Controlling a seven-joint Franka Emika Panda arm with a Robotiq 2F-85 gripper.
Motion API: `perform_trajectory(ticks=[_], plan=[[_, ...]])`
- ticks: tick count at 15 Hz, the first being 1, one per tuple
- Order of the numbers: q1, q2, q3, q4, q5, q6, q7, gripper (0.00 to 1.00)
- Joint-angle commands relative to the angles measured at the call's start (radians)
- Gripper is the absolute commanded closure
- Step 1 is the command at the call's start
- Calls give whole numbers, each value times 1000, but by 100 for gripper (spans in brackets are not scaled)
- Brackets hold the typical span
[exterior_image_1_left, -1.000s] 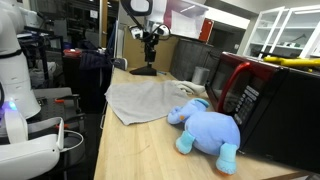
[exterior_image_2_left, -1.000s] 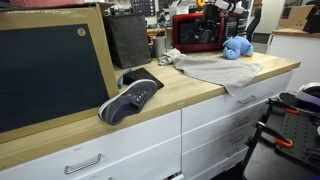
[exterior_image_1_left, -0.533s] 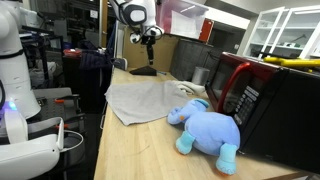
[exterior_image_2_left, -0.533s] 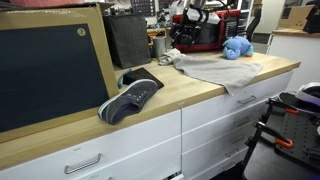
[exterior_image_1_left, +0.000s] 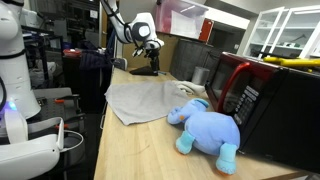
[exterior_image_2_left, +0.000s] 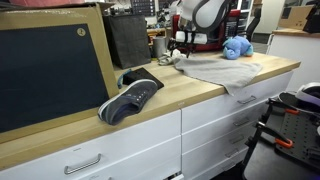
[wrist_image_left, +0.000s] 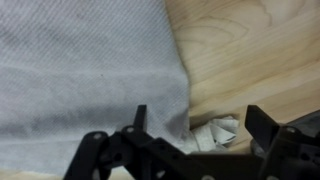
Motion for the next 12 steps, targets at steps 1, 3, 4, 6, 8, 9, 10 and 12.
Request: perform_trajectory(ticks=[1,3,4,6,8,9,10,12], plan=[[107,56,-97,19,-96,-10,261,0],[175,84,-156,30,-160,-14,407,0],[209,100,-187,41,-189,-24,476,0],[269,128,-240,62,-231,-49,595,0],[317,159,-285,86,-258,-81,687,0],[302,170,-271,103,-287,-110,735,0],[302,183,-267,116,-295,-138,767,0],[274,201,-226,148,-286,-243,807,0]])
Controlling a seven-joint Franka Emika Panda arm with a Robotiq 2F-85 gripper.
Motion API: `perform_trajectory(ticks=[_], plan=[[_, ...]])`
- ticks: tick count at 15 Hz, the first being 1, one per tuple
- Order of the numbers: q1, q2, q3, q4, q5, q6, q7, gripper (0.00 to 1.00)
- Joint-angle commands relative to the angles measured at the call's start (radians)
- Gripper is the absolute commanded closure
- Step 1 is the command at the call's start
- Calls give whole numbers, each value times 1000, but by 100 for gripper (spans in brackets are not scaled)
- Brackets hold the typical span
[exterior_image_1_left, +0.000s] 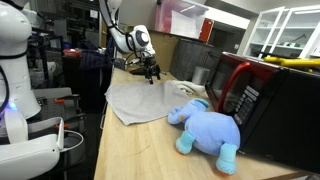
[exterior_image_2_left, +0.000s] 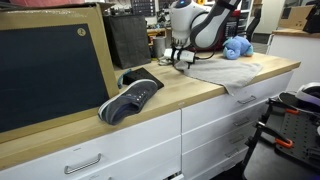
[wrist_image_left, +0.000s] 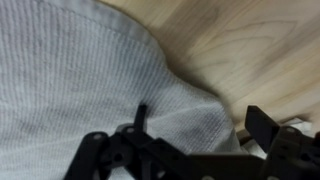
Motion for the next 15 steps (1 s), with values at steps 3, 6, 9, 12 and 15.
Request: perform_trajectory(ticks=[3,6,9,12,15], plan=[[-77,42,122,113,53,-343,79,0],[-143,52,211,193,131,-546,65,0],[-203,62,273,256,186,-640,61,0],[-239,80,303,303,213,-660,62,0],[-265,90,321,328,242,-669,51,0]])
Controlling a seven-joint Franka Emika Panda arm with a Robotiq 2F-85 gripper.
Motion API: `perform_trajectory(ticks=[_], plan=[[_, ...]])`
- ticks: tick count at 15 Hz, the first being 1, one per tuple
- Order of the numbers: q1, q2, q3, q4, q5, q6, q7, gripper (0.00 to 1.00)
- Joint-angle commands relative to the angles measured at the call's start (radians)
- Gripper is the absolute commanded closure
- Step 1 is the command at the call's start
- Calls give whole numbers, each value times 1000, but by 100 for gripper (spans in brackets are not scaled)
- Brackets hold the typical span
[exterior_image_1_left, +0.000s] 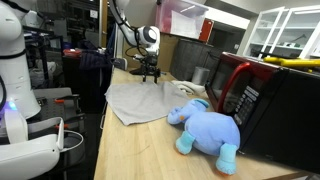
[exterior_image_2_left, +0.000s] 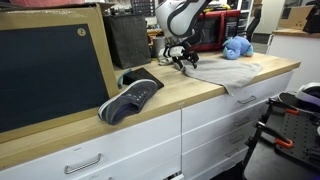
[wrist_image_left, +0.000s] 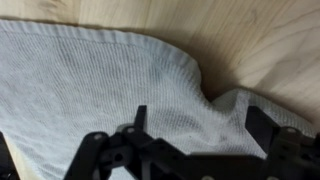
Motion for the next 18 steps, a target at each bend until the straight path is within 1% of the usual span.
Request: perform_trajectory(ticks=[1,6,10,14,18], plan=[[-34,24,32,58,47,-26,-11,0],[-37,44,42,115,88,-18,22,0],[-21,92,33,200,115,-33,111,0],[-8,183,25,312,116,-83,220,0],[-16,298,20,462,130,-173,303,0]])
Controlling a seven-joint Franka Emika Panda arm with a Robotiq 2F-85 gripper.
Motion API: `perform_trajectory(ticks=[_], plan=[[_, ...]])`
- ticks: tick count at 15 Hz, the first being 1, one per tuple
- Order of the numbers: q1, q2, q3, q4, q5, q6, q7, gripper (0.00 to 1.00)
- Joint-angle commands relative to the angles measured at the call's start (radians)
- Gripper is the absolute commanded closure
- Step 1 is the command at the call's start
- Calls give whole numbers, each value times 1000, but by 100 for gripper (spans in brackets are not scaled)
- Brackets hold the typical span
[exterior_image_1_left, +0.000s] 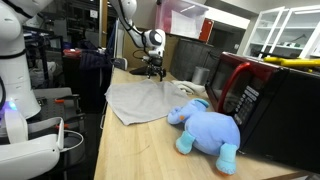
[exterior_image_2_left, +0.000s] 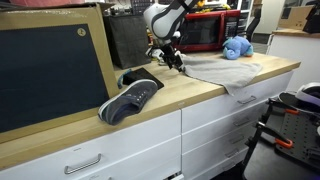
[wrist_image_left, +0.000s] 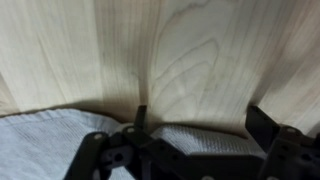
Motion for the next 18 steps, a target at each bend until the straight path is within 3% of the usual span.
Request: perform_trajectory(ticks=[1,8,18], plan=[[-5,116,-13,183,33,-104,67,0],[-46,207,-44,369,29,-248,100,0],[-90,173,-35,338,28,-399,-28,0]])
